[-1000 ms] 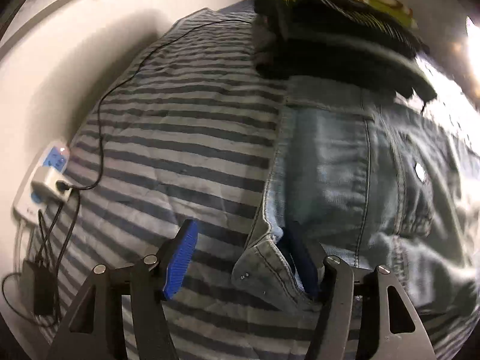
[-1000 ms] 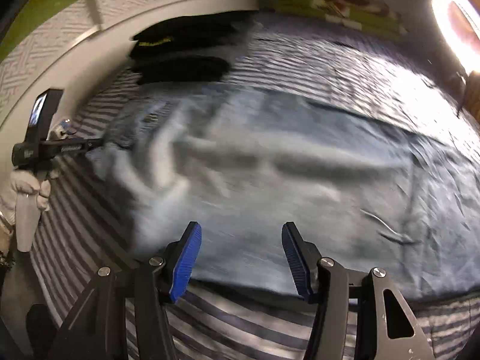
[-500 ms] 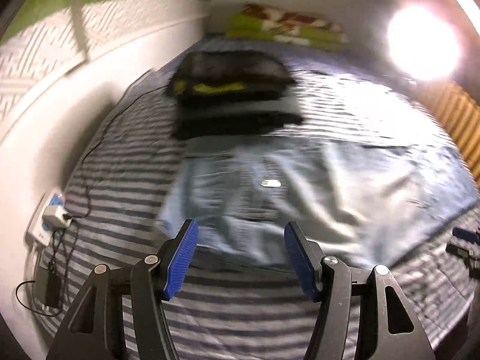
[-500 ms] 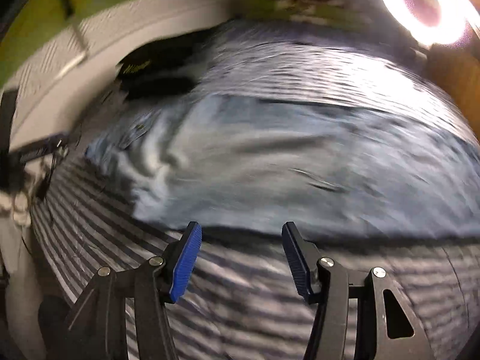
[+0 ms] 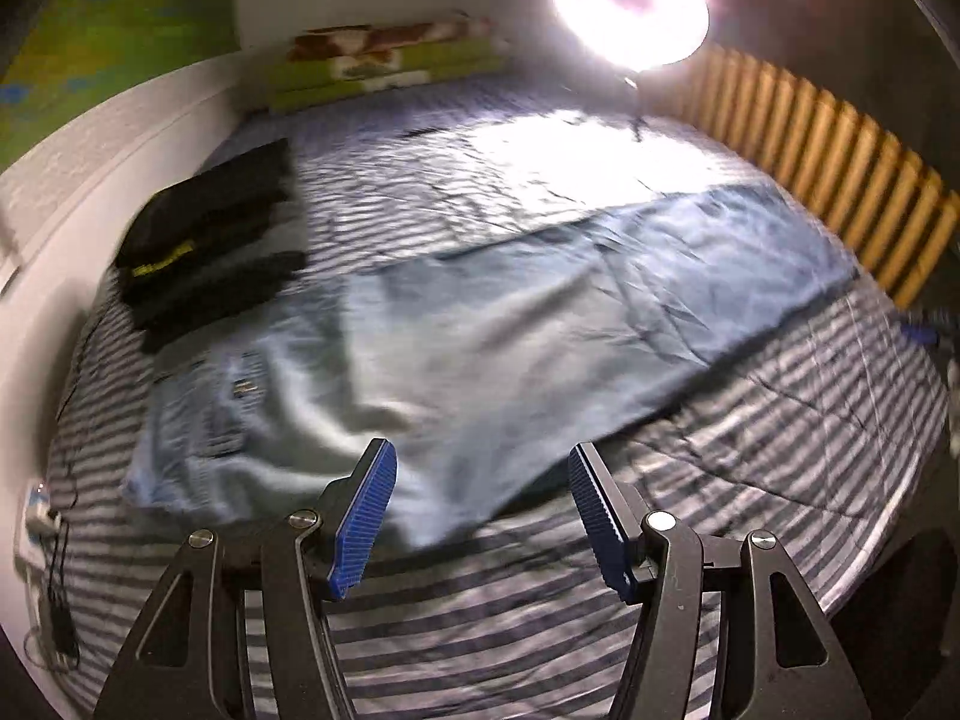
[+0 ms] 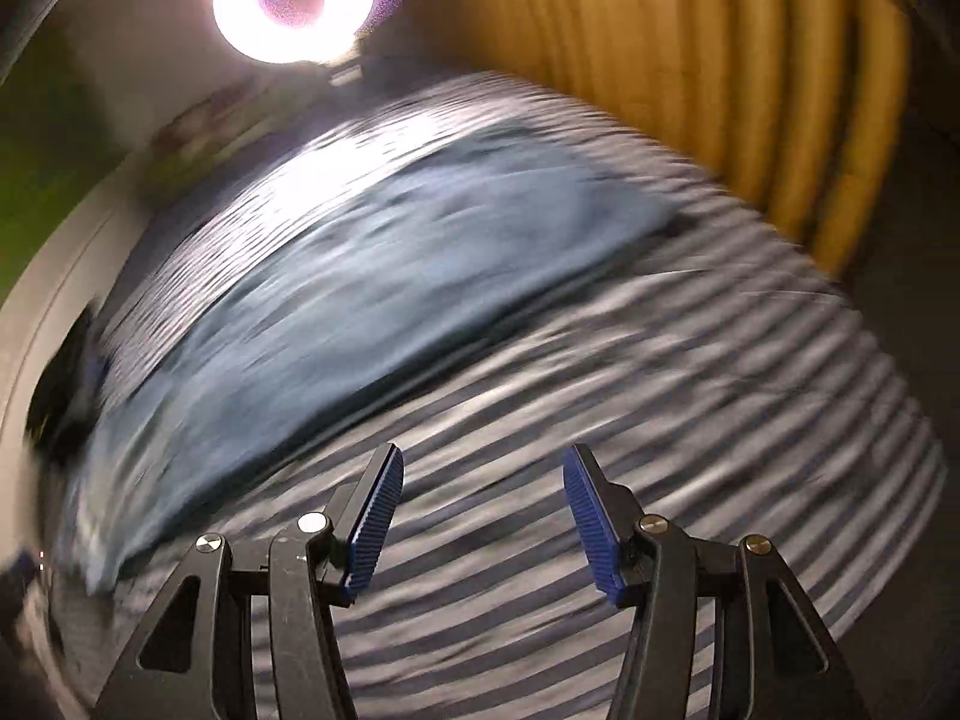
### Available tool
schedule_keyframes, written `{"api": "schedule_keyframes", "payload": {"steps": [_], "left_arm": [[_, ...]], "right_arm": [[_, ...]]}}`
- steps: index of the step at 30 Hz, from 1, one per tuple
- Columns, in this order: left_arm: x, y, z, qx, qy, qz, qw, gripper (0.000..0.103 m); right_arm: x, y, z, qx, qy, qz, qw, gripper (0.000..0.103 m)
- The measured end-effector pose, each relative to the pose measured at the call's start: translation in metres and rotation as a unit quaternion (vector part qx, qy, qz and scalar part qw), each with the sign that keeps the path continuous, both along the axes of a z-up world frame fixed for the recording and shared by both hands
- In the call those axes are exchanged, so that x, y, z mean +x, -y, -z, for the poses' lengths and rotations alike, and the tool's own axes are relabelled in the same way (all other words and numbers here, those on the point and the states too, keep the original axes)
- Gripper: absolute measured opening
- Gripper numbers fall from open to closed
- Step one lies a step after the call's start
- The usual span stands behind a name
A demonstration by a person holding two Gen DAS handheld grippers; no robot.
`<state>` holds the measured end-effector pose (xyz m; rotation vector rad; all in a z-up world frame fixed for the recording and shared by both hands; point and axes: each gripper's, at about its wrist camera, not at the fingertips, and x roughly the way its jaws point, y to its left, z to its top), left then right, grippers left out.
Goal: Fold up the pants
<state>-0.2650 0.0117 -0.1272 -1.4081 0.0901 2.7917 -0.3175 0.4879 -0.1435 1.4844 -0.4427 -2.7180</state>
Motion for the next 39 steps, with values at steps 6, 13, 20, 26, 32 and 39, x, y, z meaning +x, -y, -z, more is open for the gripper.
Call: {"api": "schedule_keyframes", "payload": {"steps": [6, 13, 20, 26, 32, 39], "left_arm": [[-0.028, -0.053, 0.027, -0.022, 0.029, 0.047, 0.9983, 0.064], [-0.050, -0.082, 0.052, -0.014, 0.051, 0.062, 0.9967, 0.064], [-0.064, -0.080, 0.062, -0.016, 0.062, 0.058, 0.9963, 0.064], [-0.071, -0.064, 0.068, -0.010, 0.065, 0.039, 0.9971, 0.064], [-0.072, -0.053, 0.069, -0.002, 0.066, 0.030, 0.9974, 0.064], [-0.067, -0.023, 0.061, 0.013, 0.055, -0.002, 0.9984, 0.064]], "right_arm": [[-0.049, -0.094, 0.024, -0.054, 0.013, 0.099, 0.994, 0.052], [-0.116, -0.128, 0.052, -0.102, 0.014, 0.141, 0.985, 0.053], [-0.154, -0.134, 0.069, -0.106, 0.023, 0.154, 0.982, 0.053], [-0.168, -0.130, 0.070, -0.132, 0.021, 0.149, 0.980, 0.055], [-0.182, -0.105, 0.068, -0.054, 0.024, 0.139, 0.989, 0.023], [-0.178, -0.109, 0.059, -0.087, 0.009, 0.150, 0.985, 0.014]]}}
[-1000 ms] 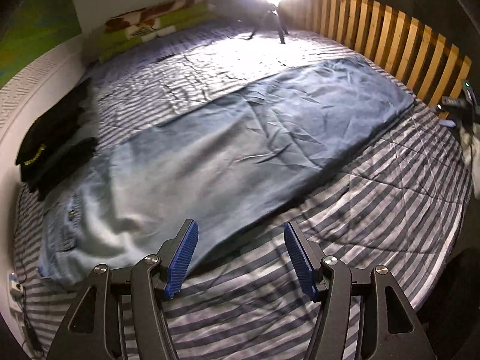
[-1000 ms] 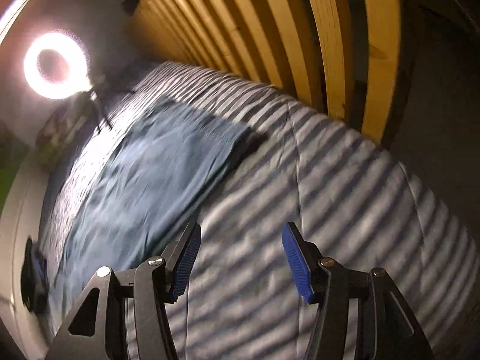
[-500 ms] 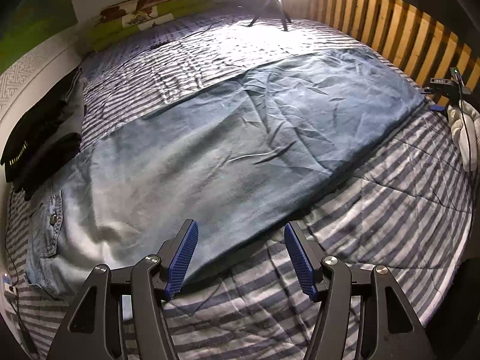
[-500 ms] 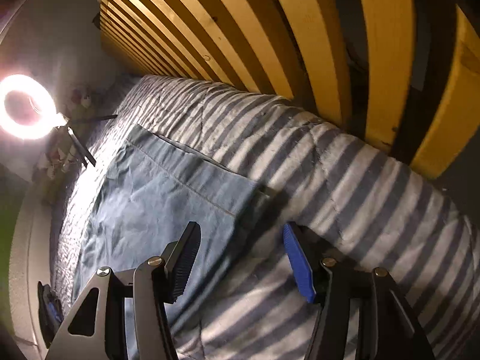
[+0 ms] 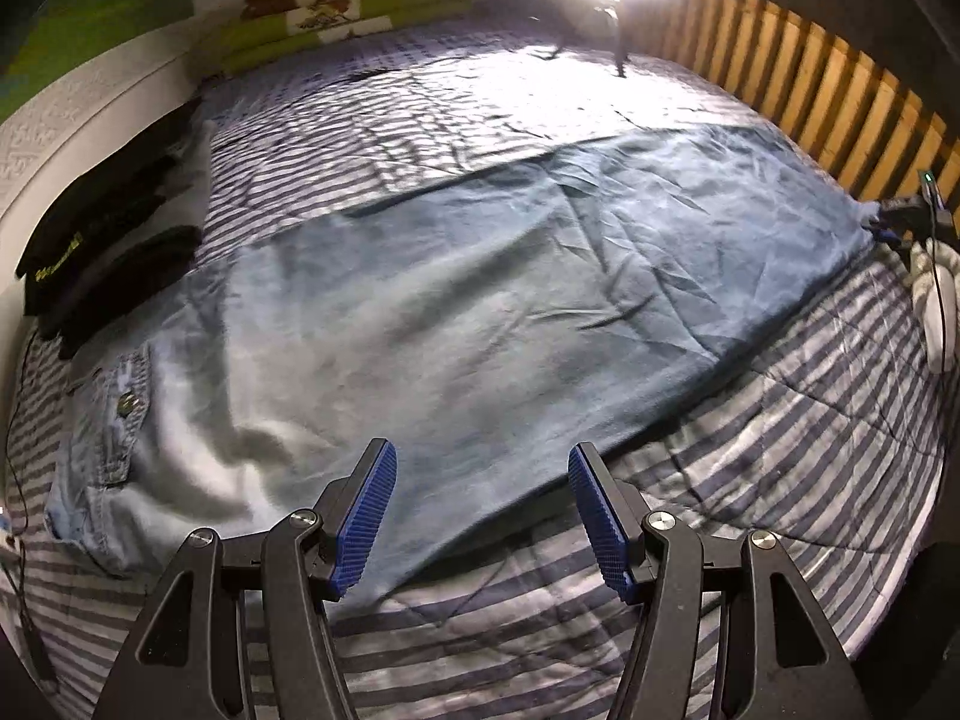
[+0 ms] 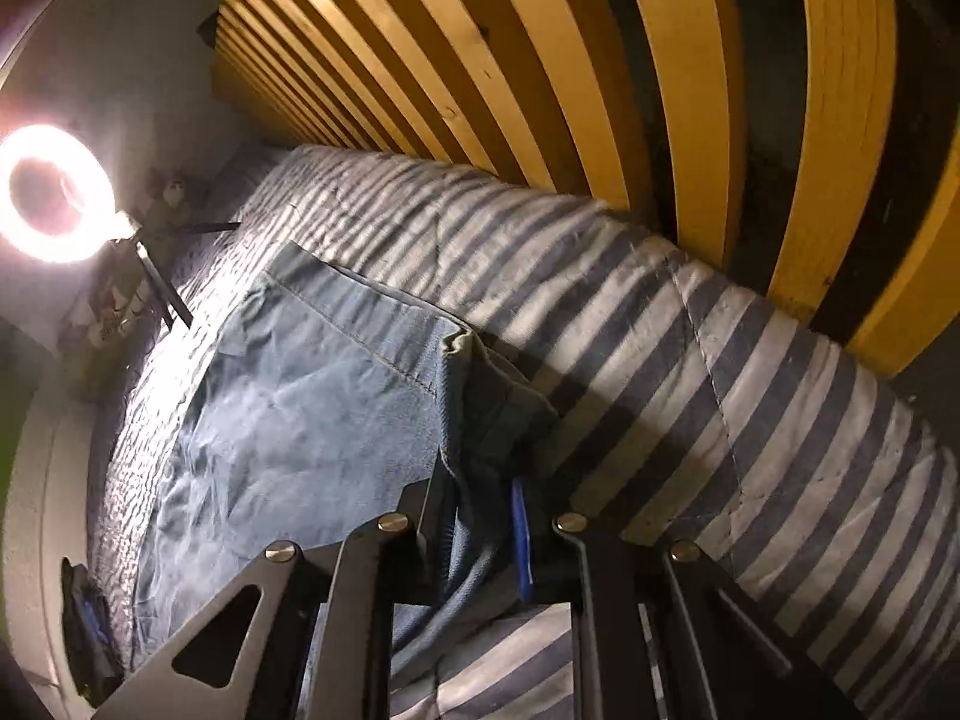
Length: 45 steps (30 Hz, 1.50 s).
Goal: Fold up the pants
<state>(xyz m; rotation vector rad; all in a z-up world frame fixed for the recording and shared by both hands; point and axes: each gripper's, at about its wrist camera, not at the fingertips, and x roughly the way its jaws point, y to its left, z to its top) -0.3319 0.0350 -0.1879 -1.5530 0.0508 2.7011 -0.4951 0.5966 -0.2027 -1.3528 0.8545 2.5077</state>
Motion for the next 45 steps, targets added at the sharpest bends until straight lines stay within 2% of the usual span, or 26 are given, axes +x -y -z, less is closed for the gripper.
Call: {"api": "schedule_keyframes", "payload": {"steps": [4, 9, 14, 16, 19, 21, 22, 25, 27, 29, 31, 33, 35, 37, 38, 39, 42, 45], "left_arm": [[0.008, 0.031, -0.008, 0.007, -0.015, -0.029, 0.9994, 0.064], [0.023, 0.076, -0.013, 0.021, -0.031, -0.070, 0.9968, 0.064], [0.039, 0.137, -0.015, 0.038, -0.053, -0.114, 0.9913, 0.064], [0.046, 0.169, -0.015, 0.048, -0.070, -0.147, 0.9855, 0.064], [0.055, 0.213, -0.012, 0.067, -0.092, -0.194, 0.9744, 0.064], [0.060, 0.245, -0.005, 0.066, -0.109, -0.233, 0.9641, 0.064], [0.062, 0.255, -0.001, 0.067, -0.110, -0.241, 0.9620, 0.064], [0.071, 0.290, 0.015, 0.071, -0.111, -0.264, 0.9554, 0.064], [0.081, 0.314, 0.025, 0.085, -0.115, -0.283, 0.9485, 0.064], [0.090, 0.336, 0.033, 0.102, -0.118, -0.298, 0.9416, 0.064], [0.099, 0.349, 0.034, 0.111, -0.126, -0.308, 0.9363, 0.057], [0.106, 0.358, 0.034, 0.118, -0.134, -0.308, 0.9345, 0.054], [0.110, 0.363, 0.033, 0.131, -0.135, -0.298, 0.9357, 0.054], [0.117, 0.368, 0.029, 0.141, -0.143, -0.293, 0.9348, 0.054], [0.122, 0.370, 0.026, 0.140, -0.149, -0.293, 0.9342, 0.055], [0.128, 0.373, 0.023, 0.135, -0.155, -0.294, 0.9334, 0.055], [0.142, 0.382, 0.018, 0.171, -0.170, -0.294, 0.9251, 0.055], [0.147, 0.390, 0.021, 0.137, -0.163, -0.310, 0.9263, 0.055]], "right_arm": [[0.000, 0.022, -0.028, 0.030, -0.023, -0.009, 0.999, 0.013], [0.000, 0.077, -0.071, 0.085, -0.055, -0.047, 0.994, 0.013], [0.005, 0.160, -0.104, 0.115, -0.077, -0.103, 0.985, 0.013], [0.009, 0.199, -0.115, 0.121, -0.088, -0.132, 0.980, 0.013], [0.022, 0.273, -0.135, 0.140, -0.106, -0.183, 0.967, 0.013], [0.036, 0.327, -0.150, 0.142, -0.125, -0.219, 0.957, 0.013], [0.043, 0.355, -0.157, 0.142, -0.134, -0.235, 0.952, 0.013], [0.068, 0.441, -0.174, 0.134, -0.160, -0.296, 0.932, 0.013], [0.090, 0.504, -0.181, 0.127, -0.175, -0.343, 0.914, 0.013], [0.116, 0.571, -0.179, 0.119, -0.185, -0.389, 0.895, 0.013], [0.143, 0.628, -0.169, 0.109, -0.189, -0.428, 0.877, 0.013], [0.172, 0.693, -0.146, 0.108, -0.181, -0.471, 0.857, 0.013], [0.207, 0.757, -0.104, 0.130, -0.156, -0.519, 0.830, 0.013], [0.231, 0.787, -0.071, 0.157, -0.130, -0.544, 0.814, 0.013], [0.238, 0.794, -0.058, 0.166, -0.122, -0.548, 0.811, 0.013], [0.240, 0.797, -0.050, 0.163, -0.116, -0.548, 0.812, 0.013], [0.230, 0.790, -0.040, 0.133, -0.096, -0.542, 0.824, 0.013], [0.231, 0.777, -0.055, 0.125, -0.112, -0.542, 0.824, 0.013]]}}
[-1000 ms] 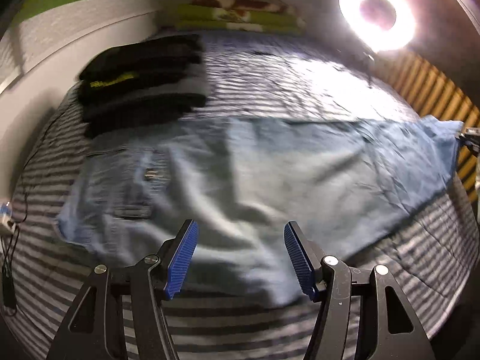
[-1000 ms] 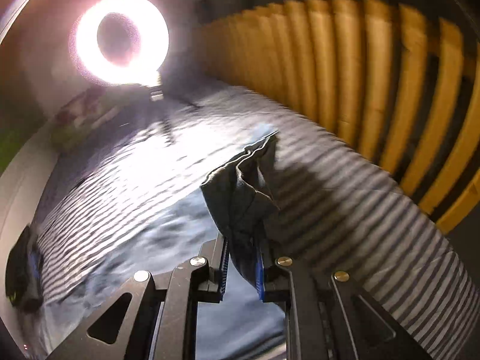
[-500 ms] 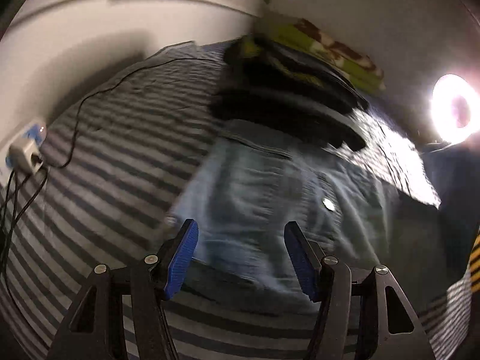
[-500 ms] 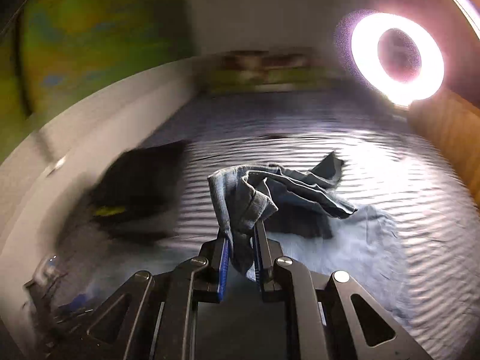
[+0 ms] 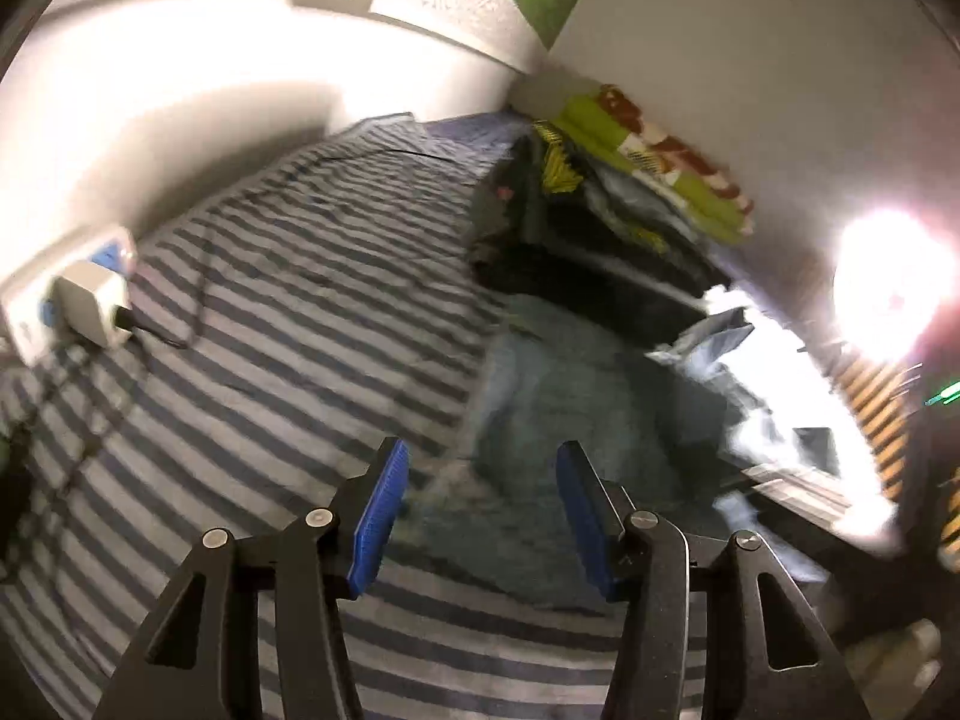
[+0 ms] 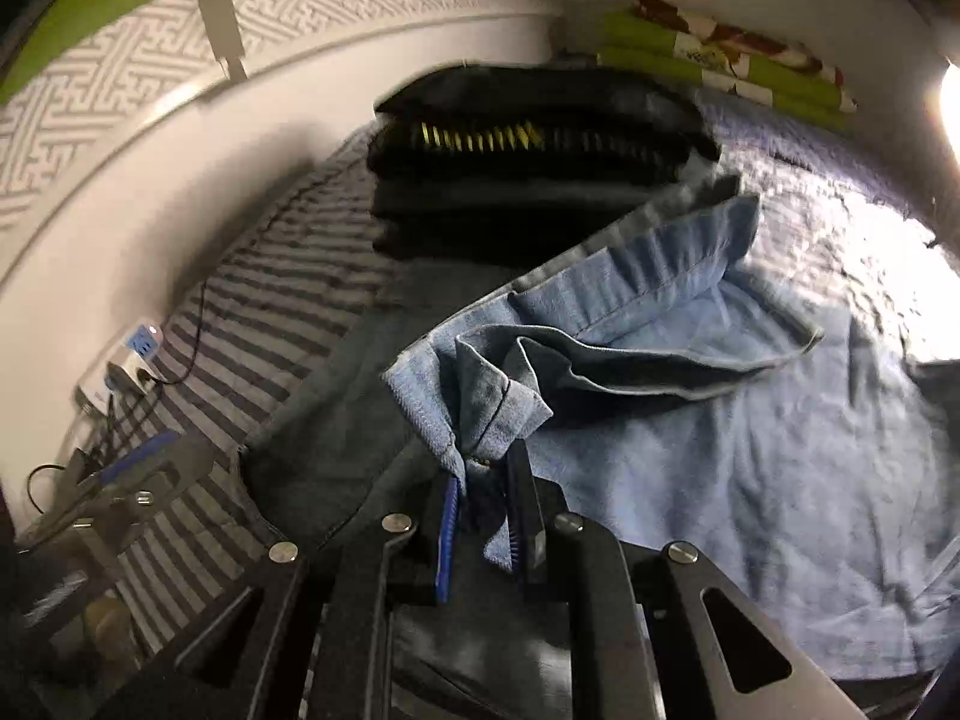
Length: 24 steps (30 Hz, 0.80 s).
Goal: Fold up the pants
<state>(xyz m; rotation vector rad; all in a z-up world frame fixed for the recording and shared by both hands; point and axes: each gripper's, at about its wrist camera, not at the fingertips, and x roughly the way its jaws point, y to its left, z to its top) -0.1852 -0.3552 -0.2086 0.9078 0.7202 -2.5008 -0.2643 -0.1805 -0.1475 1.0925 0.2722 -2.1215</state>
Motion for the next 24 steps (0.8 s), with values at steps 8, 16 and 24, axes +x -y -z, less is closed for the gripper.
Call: {"api": "schedule_keyframes", "payload": {"steps": [8, 16, 24], "left_arm": [[0.010, 0.006, 0.006, -0.001, 0.014, -0.005, 0.9999, 0.055], [0.020, 0.018, 0.005, 0.009, 0.008, -0.028, 0.9995, 0.055], [0.019, 0.014, -0.002, 0.011, 0.007, -0.039, 0.9992, 0.055]], "right_arm": [[0.027, -0.017, -0.033, -0.001, -0.040, -0.051, 0.998, 0.013], [0.061, 0.043, 0.033, 0.116, -0.041, -0.130, 0.984, 0.016], [0.070, 0.002, -0.022, 0.008, -0.025, -0.182, 0.983, 0.038]]}}
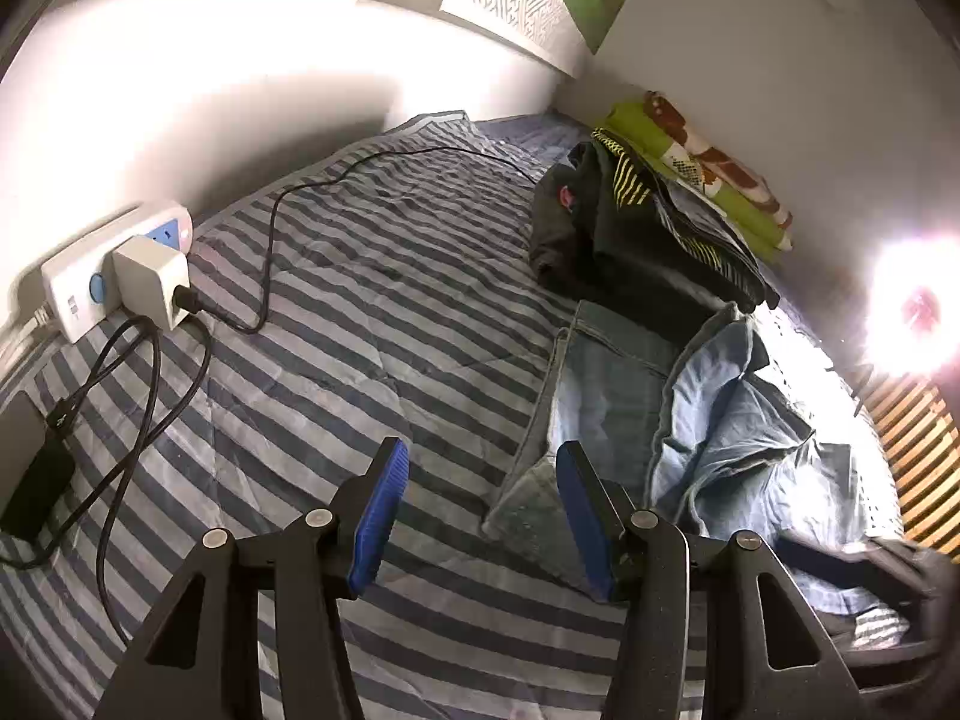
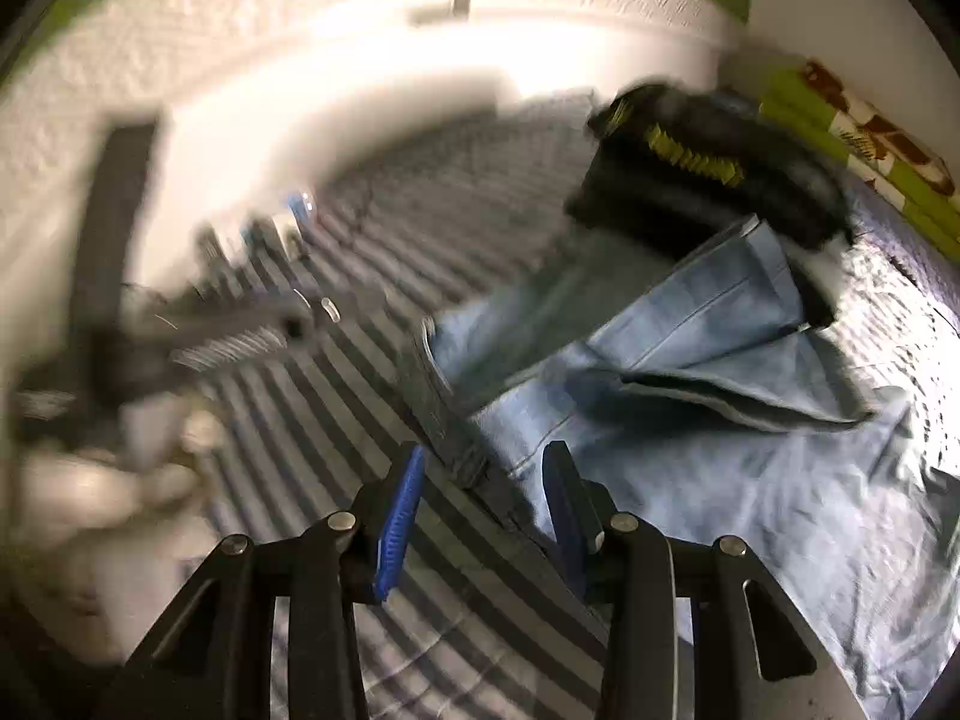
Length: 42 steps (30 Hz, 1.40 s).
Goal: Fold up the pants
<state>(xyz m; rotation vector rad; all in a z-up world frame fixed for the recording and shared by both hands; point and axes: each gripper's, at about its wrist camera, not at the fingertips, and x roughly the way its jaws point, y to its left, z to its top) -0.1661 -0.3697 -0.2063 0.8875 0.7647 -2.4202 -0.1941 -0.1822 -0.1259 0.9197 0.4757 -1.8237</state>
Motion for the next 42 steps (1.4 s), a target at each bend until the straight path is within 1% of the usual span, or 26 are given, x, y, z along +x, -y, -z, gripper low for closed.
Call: {"api": "schedule_keyframes", "payload": {"steps": [2, 4, 5, 7, 8, 10, 12, 13, 14, 16, 19, 20, 22, 23, 24, 25, 26, 28, 31, 33, 34, 35, 36, 38, 40, 42], "left_arm": [[-0.004, -0.006, -0.010, 0.002, -0.009, -0.001, 1.0000, 0.055], [-0.013, -0.015, -0.018, 0.003, -0.024, 0.010, 0.9997, 0.055], [-0.019, -0.022, -0.019, 0.004, -0.027, 0.017, 0.9995, 0.056], [-0.033, -0.035, -0.016, 0.014, -0.031, 0.032, 0.9989, 0.056], [-0.041, -0.044, -0.013, 0.022, -0.033, 0.046, 0.9982, 0.056], [-0.055, -0.065, -0.010, 0.016, -0.026, 0.081, 0.9962, 0.056], [-0.066, -0.085, -0.013, -0.011, -0.021, 0.113, 0.9933, 0.056], [-0.068, -0.089, -0.015, -0.014, -0.024, 0.120, 0.9924, 0.056], [-0.070, -0.092, -0.015, -0.008, -0.030, 0.127, 0.9914, 0.056], [-0.075, -0.095, -0.011, 0.009, -0.032, 0.135, 0.9902, 0.056], [-0.082, -0.101, -0.002, 0.014, -0.021, 0.143, 0.9894, 0.056], [-0.085, -0.105, -0.001, 0.008, -0.016, 0.148, 0.9888, 0.056], [-0.087, -0.111, 0.001, -0.010, -0.006, 0.156, 0.9876, 0.056], [-0.087, -0.113, 0.002, -0.018, 0.001, 0.158, 0.9873, 0.056], [-0.087, -0.114, 0.004, -0.021, 0.008, 0.157, 0.9873, 0.056], [-0.086, -0.113, 0.006, -0.020, 0.013, 0.154, 0.9878, 0.056], [-0.085, -0.111, 0.009, -0.017, 0.019, 0.151, 0.9883, 0.056], [-0.084, -0.107, 0.012, -0.013, 0.028, 0.146, 0.9888, 0.056], [-0.079, -0.111, 0.010, -0.021, 0.033, 0.149, 0.9881, 0.057], [-0.074, -0.119, 0.007, -0.030, 0.036, 0.155, 0.9868, 0.061], [-0.070, -0.125, 0.005, -0.031, 0.037, 0.160, 0.9860, 0.063], [-0.066, -0.131, 0.003, -0.027, 0.035, 0.167, 0.9850, 0.068], [-0.064, -0.135, 0.002, -0.016, 0.031, 0.173, 0.9843, 0.075], [-0.061, -0.140, 0.002, 0.017, 0.025, 0.173, 0.9844, 0.082], [-0.058, -0.139, 0.008, 0.054, 0.022, 0.166, 0.9845, 0.084], [-0.054, -0.135, 0.017, 0.085, 0.029, 0.142, 0.9857, 0.087]], "right_arm": [[-0.014, -0.025, -0.018, -0.034, -0.008, 0.041, 0.999, 0.038], [-0.043, -0.049, -0.023, -0.045, -0.006, 0.107, 0.993, 0.038], [-0.069, -0.061, -0.019, -0.034, 0.000, 0.161, 0.986, 0.037], [-0.109, -0.078, -0.004, 0.011, 0.010, 0.248, 0.969, 0.027], [-0.133, -0.087, 0.007, 0.036, 0.025, 0.292, 0.955, 0.021], [-0.160, -0.092, 0.025, 0.063, 0.049, 0.317, 0.945, 0.018], [-0.179, -0.087, 0.038, 0.070, 0.068, 0.317, 0.943, 0.017], [-0.183, -0.082, 0.039, 0.068, 0.071, 0.313, 0.945, 0.017], [-0.189, -0.073, 0.038, 0.067, 0.071, 0.309, 0.946, 0.017], [-0.195, -0.043, 0.035, 0.049, 0.086, 0.282, 0.954, 0.017], [-0.194, 0.010, 0.015, -0.016, 0.149, 0.181, 0.972, 0.017], [-0.188, 0.021, 0.000, -0.036, 0.159, 0.143, 0.976, 0.018], [-0.179, 0.022, -0.024, -0.039, 0.126, 0.115, 0.985, 0.021], [-0.174, 0.011, -0.035, -0.039, 0.100, 0.107, 0.988, 0.033], [-0.174, -0.003, -0.041, -0.037, 0.084, 0.113, 0.989, 0.049], [-0.177, -0.028, -0.043, -0.035, 0.075, 0.132, 0.988, 0.055], [-0.183, -0.058, -0.041, -0.033, 0.070, 0.156, 0.985, 0.058], [-0.194, -0.109, -0.031, -0.018, 0.061, 0.211, 0.975, 0.058], [-0.210, -0.207, -0.002, 0.014, 0.065, 0.306, 0.950, 0.058], [-0.217, -0.274, 0.024, 0.011, 0.101, 0.378, 0.920, 0.058], [-0.220, -0.296, 0.033, 0.003, 0.120, 0.399, 0.909, 0.058], [-0.220, -0.325, 0.046, -0.015, 0.152, 0.419, 0.895, 0.058], [-0.217, -0.339, 0.054, -0.028, 0.174, 0.422, 0.889, 0.058], [-0.212, -0.357, 0.069, -0.052, 0.213, 0.418, 0.882, 0.059], [-0.208, -0.362, 0.082, -0.073, 0.249, 0.398, 0.880, 0.060], [-0.201, -0.355, 0.087, -0.072, 0.262, 0.382, 0.883, 0.064]]}}
